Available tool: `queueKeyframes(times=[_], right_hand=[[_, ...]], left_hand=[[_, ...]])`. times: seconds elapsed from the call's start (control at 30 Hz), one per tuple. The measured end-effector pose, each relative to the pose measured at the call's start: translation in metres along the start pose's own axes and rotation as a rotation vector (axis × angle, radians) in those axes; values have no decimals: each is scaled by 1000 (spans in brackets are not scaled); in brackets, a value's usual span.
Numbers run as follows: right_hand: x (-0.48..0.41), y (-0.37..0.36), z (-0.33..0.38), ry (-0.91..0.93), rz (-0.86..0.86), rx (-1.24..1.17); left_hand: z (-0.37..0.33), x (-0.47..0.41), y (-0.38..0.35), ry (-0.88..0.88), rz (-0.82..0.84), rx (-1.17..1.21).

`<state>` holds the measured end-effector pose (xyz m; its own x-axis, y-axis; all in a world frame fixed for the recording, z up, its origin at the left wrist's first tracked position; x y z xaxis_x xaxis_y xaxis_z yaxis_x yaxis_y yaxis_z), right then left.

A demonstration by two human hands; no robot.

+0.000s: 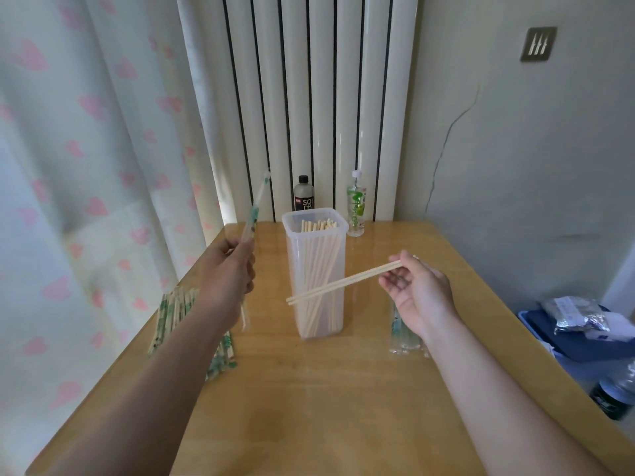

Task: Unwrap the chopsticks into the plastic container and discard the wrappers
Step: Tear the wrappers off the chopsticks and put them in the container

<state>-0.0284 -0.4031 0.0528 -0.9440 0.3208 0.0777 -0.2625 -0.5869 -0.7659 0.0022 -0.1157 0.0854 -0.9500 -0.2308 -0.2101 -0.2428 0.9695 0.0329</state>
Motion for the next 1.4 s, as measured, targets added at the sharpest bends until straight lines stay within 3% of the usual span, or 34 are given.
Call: queueKeyframes(times=[0.17, 0.37, 0.6, 0.73, 0.83, 1.13, 1.4], right_hand=[[-3, -47, 31, 108, 47, -114], [-21, -89, 60, 309, 0, -12], [-42, -109, 38, 498, 37, 468], [-43, -112, 13, 500, 176, 867], [-41, -114, 4, 480, 293, 1021], [-38, -83, 17, 494, 145, 755], [-24, -35, 21, 22, 427, 597]], left_hand=[[-12, 3, -12, -11, 22, -49], [-19, 6, -10, -7, -10, -70], [-20, 11, -6, -10, -4, -114], [-16, 13, -7, 12, 15, -110], [-13, 15, -8, 30, 42, -95], [-11, 30, -33, -9, 210, -88], [-5, 66, -113, 16, 435, -138]])
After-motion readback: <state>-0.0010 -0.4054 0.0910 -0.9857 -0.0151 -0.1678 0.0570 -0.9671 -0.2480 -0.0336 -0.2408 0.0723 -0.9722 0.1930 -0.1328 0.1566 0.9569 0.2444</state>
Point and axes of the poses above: each hand's wrist, its own x-axis away from the middle knuckle, its own y-axis out of the back of the hand, z = x × y, the point moved 3 cm from there along -x, towards the middle knuckle, and after that the axes turned 12 degrees about -x, right-handed, at the moved point
